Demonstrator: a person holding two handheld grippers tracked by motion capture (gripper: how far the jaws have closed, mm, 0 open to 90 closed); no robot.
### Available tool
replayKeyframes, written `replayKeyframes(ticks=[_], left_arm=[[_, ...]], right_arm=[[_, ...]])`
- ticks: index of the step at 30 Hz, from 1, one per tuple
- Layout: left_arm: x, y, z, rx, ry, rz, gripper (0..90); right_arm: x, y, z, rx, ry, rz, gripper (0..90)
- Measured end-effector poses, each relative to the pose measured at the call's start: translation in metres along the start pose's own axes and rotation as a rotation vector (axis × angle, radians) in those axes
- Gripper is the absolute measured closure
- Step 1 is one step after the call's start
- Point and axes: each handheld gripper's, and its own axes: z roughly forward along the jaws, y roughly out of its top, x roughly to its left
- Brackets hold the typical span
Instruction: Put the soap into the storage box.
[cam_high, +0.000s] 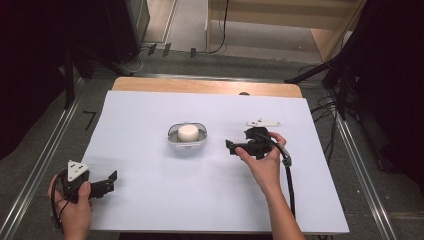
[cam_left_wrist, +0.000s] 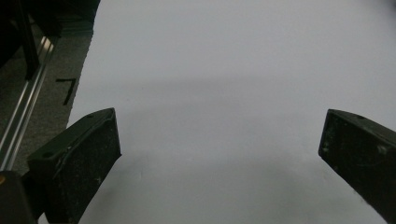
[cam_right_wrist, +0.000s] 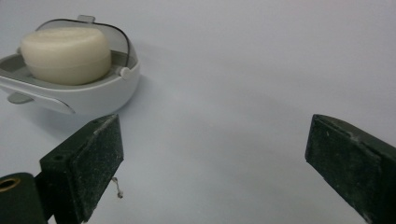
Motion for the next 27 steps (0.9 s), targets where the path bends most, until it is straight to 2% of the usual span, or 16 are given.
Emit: replayKeyframes(ticks=[9, 18, 27], left_arm=[[0.000, 0.000, 0.000, -0.001, 0.002, 0.001, 0.0], [-0.001, 0.000, 0.000, 0.002, 0.003, 0.002, 0.0], [-0.001, 0.000, -0.001, -0.001, 0.006, 0.007, 0.0]], right_arm=[[-0.019, -0.015, -0.012, -0.015, 0.001, 0.029, 4.5], [-0.036, -0.030, -0.021, -0.019, -0.023, 0.040, 4.6], [-0.052, -0.045, -0.031, -0.036, -0.042, 0.077, 5.1]])
